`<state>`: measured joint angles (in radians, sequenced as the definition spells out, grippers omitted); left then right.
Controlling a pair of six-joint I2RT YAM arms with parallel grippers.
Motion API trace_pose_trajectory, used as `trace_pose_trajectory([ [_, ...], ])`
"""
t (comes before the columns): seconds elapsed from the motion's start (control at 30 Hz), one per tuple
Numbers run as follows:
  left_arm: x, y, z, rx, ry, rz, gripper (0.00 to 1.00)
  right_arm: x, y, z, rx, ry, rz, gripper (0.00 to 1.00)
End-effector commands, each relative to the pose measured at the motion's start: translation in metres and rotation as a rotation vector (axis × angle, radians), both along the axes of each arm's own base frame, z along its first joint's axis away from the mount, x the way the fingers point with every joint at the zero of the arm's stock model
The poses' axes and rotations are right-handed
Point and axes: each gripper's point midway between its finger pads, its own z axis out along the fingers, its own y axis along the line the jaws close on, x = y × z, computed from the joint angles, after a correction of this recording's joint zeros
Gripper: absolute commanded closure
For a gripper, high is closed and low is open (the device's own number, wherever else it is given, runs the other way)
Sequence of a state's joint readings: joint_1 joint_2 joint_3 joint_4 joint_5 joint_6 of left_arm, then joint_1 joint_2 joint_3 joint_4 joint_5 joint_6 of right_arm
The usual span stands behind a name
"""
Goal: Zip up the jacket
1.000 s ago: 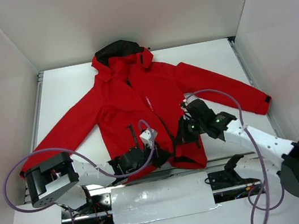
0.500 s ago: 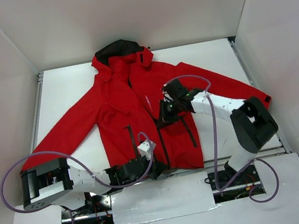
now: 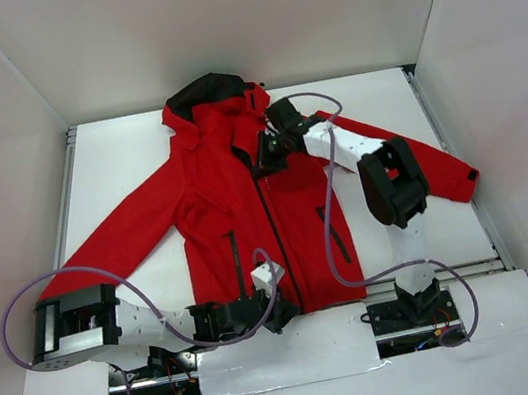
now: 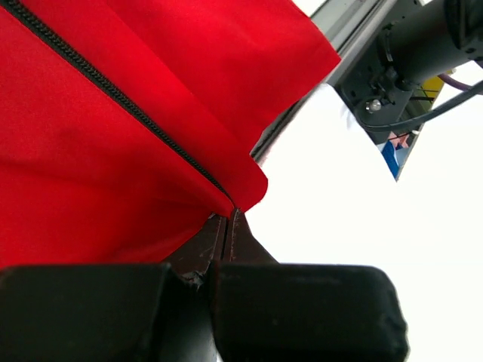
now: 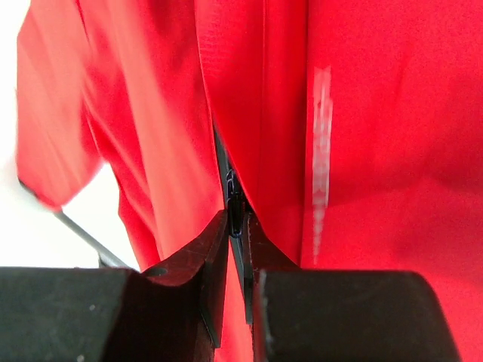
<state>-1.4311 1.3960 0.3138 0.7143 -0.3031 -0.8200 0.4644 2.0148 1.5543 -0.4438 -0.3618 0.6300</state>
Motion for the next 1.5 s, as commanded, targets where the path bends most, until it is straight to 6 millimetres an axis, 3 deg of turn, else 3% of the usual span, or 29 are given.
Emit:
trace_pose_trajectory([
  [0.0,-0.031,-0.017,0.025,-0.071,0.048,-0.095,1.0,0.058,-0.004,0.02,0.003,-0.129,-0.074,1.0],
  [0.07,-0.033,-0.016,0.026,-0.07,0.051,-0.098,1.0,0.074,-0.005,0.026,0.01,-0.15,-0.091,1.0],
  [0.13,-0.034,-0.014,0.027,-0.065,0.05,-0.099,1.0,0.087,-0.009,0.017,0.006,-0.139,-0.109,1.0],
  [0.3,-0.039,-0.015,0.033,-0.063,0.036,-0.115,1.0,0.124,-0.022,0.033,0.064,-0.19,-0.16,1.0],
  [0.4,-0.04,-0.014,0.033,-0.059,0.031,-0.114,1.0,0.146,-0.035,0.058,0.1,-0.252,-0.191,1.0],
  [0.43,-0.04,-0.015,0.034,-0.06,0.029,-0.114,1.0,0.154,-0.037,0.075,0.114,-0.29,-0.196,1.0],
  [0.5,-0.041,-0.014,0.034,-0.056,0.026,-0.117,1.0,0.166,-0.053,0.09,0.118,-0.318,-0.229,1.0],
  [0.57,-0.042,-0.014,0.034,-0.058,0.023,-0.122,1.0,0.176,-0.069,0.119,0.14,-0.372,-0.251,1.0],
  [0.77,-0.043,-0.013,0.031,-0.05,0.018,-0.136,1.0,0.187,-0.101,0.17,0.182,-0.467,-0.296,1.0],
  [0.93,-0.046,-0.016,0.028,-0.057,0.025,-0.149,1.0,0.191,-0.131,0.185,0.209,-0.509,-0.34,1.0],
  [1.17,-0.043,-0.015,0.017,-0.023,0.033,-0.125,1.0,0.197,-0.154,0.219,0.231,-0.585,-0.383,1.0],
  [1.47,-0.019,-0.006,0.003,0.033,0.023,0.027,1.0,0.206,-0.197,0.269,0.219,-0.7,-0.431,1.0],
])
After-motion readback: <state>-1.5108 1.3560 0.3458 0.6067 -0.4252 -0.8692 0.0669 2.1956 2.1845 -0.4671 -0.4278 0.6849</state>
